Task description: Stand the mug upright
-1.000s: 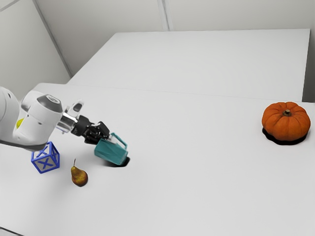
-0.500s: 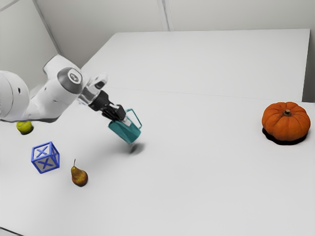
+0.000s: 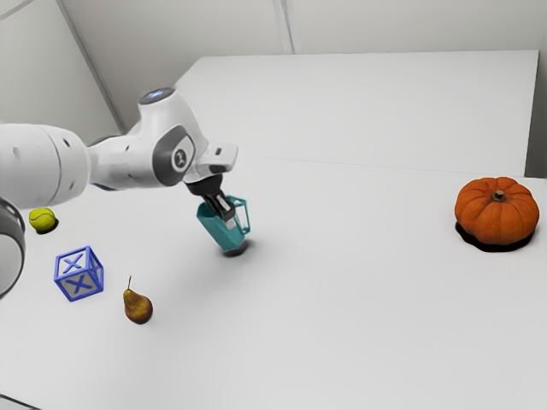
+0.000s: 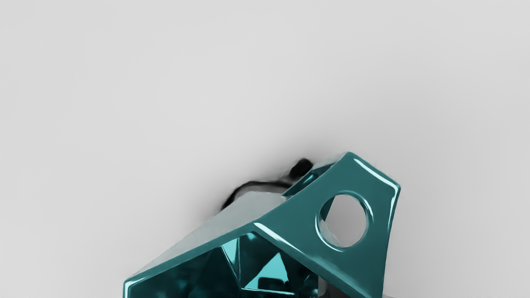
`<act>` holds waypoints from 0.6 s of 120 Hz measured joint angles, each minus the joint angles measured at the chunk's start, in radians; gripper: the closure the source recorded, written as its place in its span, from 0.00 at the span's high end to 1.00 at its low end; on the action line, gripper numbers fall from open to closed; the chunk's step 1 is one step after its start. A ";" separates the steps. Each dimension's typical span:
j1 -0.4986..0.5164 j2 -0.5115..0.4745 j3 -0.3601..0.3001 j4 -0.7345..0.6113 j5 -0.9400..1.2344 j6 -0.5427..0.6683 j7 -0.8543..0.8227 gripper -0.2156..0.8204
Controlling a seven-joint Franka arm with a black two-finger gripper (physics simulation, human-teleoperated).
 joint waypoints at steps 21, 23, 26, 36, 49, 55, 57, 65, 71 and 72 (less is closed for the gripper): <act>-0.013 -0.017 0.000 -0.070 0.033 0.095 -0.019 0.03; -0.013 -0.017 0.000 -0.073 0.035 0.102 -0.021 0.03; -0.013 -0.018 0.000 -0.076 0.038 0.111 -0.023 0.03; -0.015 -0.018 0.000 -0.079 0.043 0.134 -0.031 0.04; -0.016 -0.018 0.000 -0.080 0.043 0.151 -0.035 0.13; -0.016 -0.018 0.000 -0.080 0.042 0.157 -0.037 0.18; -0.016 -0.018 0.000 -0.080 0.042 0.158 -0.037 0.20; -0.016 -0.018 0.000 -0.080 0.041 0.162 -0.039 0.26; -0.016 -0.018 0.000 -0.080 0.041 0.165 -0.041 0.32; -0.016 -0.018 0.000 -0.080 0.041 0.165 -0.041 0.33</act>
